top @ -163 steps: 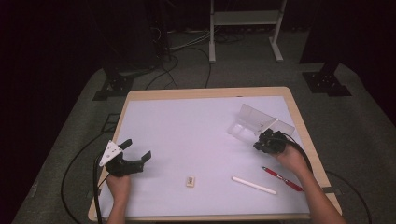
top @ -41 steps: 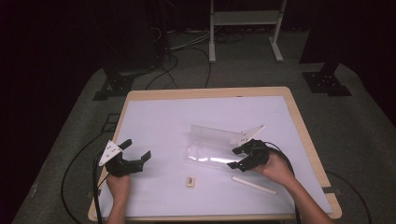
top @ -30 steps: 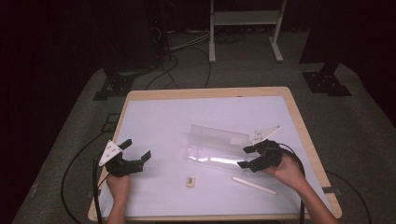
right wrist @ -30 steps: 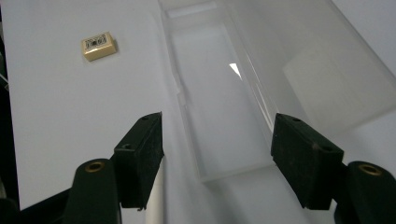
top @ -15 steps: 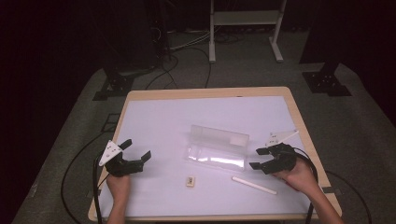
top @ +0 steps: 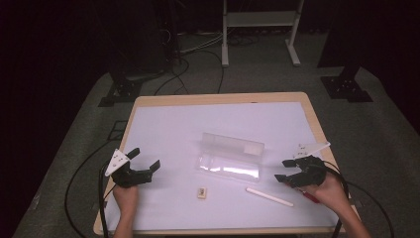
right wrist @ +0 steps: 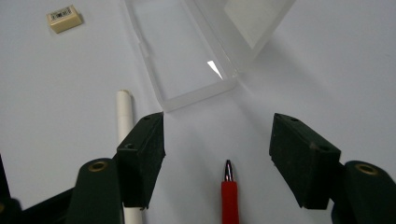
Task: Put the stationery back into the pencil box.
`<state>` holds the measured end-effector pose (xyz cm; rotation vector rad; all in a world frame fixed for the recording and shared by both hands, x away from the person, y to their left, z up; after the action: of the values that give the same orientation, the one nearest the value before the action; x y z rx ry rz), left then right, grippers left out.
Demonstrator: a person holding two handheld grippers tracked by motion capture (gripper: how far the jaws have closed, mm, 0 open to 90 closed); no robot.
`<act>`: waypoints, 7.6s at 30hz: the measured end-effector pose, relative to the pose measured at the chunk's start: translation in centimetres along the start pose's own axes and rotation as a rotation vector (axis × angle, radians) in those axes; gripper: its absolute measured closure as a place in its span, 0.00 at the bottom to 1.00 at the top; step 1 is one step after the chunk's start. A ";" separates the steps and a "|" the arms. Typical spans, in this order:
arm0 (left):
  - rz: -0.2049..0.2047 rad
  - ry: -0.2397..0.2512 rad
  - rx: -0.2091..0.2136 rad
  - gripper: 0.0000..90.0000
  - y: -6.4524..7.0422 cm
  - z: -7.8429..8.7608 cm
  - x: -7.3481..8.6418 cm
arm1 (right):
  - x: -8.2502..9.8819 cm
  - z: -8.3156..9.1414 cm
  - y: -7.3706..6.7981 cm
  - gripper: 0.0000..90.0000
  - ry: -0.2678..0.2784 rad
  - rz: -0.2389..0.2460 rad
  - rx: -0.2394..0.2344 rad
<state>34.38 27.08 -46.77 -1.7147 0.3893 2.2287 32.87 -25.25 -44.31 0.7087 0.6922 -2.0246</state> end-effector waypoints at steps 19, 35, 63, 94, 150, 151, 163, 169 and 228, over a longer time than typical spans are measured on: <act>0.003 0.001 -0.001 0.00 0.0 0.0 0.0 | 2.2 1.3 0.6 0.44 -0.036 -0.022 0.054; 0.007 -0.001 -0.004 0.00 -0.1 0.0 0.0 | 5.4 1.7 0.6 0.58 -0.095 -0.051 0.061; 0.007 -0.002 -0.005 0.00 0.0 0.0 0.0 | 7.1 1.2 0.0 0.87 -0.148 -0.030 0.076; 0.013 -0.003 -0.004 0.00 -0.1 0.0 0.0 | 1.8 1.8 -1.2 0.88 -0.093 0.058 0.018; 0.015 -0.003 -0.002 0.00 -0.1 0.0 0.0 | -9.0 -3.0 -2.3 0.88 -0.128 0.241 -0.106; 0.016 -0.002 -0.002 0.00 -0.1 -0.1 0.0 | -9.1 -3.1 -2.3 0.88 -0.127 0.238 -0.107; 0.015 -0.004 -0.002 0.00 -0.1 -0.1 0.0 | -9.8 -4.4 -2.2 0.88 -0.141 0.252 -0.130; 0.016 -0.004 -0.002 0.00 -0.1 -0.1 0.0 | -10.4 -5.6 -2.0 0.88 -0.156 0.261 -0.143; 0.017 -0.006 -0.003 0.00 -0.1 -0.1 0.0 | -10.4 -12.0 -0.1 0.88 -0.273 0.238 -0.186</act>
<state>34.53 27.18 -46.82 -1.7118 0.4012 2.2471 40.32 -11.23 -45.20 0.3767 0.5953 -1.7683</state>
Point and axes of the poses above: each handheld gripper's, and its own axes: z roughly backward along the jaws, x roughly out of its underside, y roughly to its right, the point moved 3 cm from there along -z, roughly forward along the jaws, and after that the axes turned 11 degrees about -x, right-handed, at the moved point
